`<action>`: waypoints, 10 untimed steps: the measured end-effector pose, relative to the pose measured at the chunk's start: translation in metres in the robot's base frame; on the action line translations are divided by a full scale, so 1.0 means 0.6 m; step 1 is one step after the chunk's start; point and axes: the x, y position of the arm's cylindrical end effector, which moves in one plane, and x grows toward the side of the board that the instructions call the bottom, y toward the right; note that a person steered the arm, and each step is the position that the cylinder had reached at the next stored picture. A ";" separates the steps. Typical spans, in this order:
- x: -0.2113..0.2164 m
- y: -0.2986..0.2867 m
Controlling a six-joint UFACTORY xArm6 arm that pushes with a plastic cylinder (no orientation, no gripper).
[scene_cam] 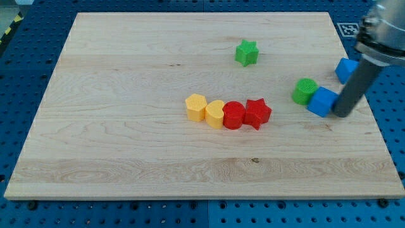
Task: Move the blue triangle parallel to the right of the green star
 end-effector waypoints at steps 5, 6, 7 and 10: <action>-0.008 -0.083; -0.013 0.031; -0.046 0.134; -0.171 0.136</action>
